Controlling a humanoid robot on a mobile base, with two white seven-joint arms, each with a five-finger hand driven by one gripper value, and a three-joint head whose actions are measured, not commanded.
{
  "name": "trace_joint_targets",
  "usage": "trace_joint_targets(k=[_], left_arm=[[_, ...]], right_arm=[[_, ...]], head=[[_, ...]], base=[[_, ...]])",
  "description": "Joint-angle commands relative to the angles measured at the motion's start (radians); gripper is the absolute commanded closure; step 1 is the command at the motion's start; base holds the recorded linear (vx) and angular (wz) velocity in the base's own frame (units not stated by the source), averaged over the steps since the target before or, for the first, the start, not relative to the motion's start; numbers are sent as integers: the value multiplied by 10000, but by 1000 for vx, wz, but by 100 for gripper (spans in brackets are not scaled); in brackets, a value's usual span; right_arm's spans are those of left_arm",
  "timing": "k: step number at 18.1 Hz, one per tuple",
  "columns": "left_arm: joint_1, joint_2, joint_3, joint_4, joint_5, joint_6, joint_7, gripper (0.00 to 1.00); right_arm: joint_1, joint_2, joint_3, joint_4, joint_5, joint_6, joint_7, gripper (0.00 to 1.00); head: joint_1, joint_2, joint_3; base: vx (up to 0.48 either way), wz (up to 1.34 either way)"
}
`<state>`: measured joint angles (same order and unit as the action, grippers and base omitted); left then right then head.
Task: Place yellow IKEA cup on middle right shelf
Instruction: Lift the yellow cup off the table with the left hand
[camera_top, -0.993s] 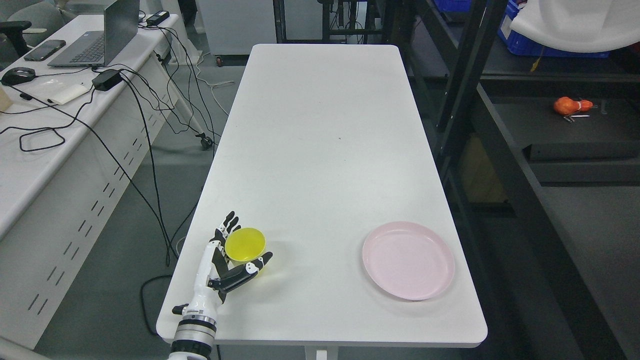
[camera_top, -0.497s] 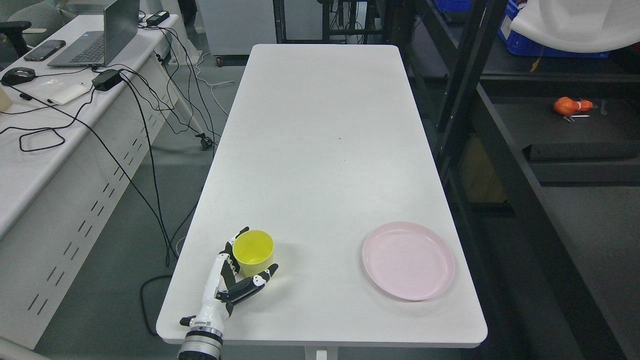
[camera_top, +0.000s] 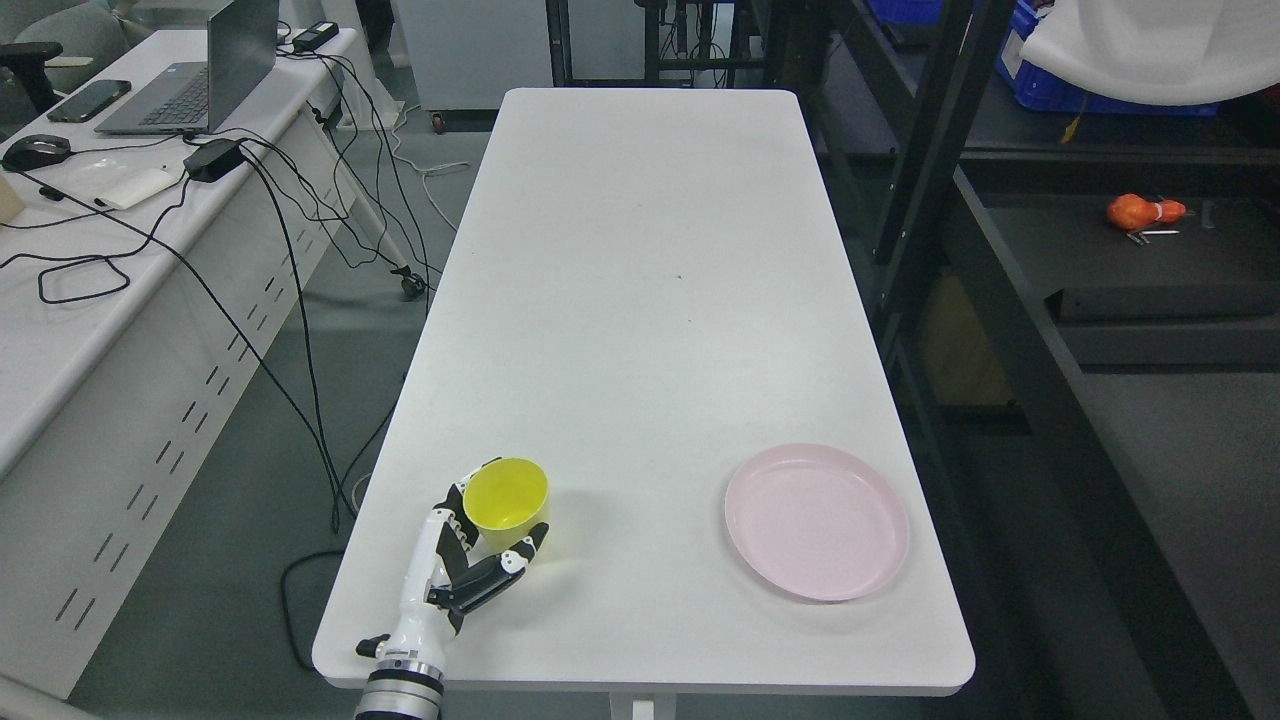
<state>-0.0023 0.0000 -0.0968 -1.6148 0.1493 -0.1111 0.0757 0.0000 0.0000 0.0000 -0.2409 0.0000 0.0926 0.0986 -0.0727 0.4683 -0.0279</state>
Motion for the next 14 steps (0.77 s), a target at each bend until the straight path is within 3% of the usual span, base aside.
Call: trace_joint_targets(k=[1,2,14], left_arm=[[-130,175,2,-96,239,-712,25,91],[-130,175,-60,-112,332,-866,25,95],[-53,175,-413,-112,501,-1711,25,97]], right_arm=[[107,-175,168,0,-245,-5,-2152,1],[107,-175,168,0,-245,-5,-2152,1],[107,-175,168,0,-245,-5,-2152,1]], head=[[0,0,0],[0,0,0],[0,0,0]], base=[[0,0],[0,0],[-42,0]])
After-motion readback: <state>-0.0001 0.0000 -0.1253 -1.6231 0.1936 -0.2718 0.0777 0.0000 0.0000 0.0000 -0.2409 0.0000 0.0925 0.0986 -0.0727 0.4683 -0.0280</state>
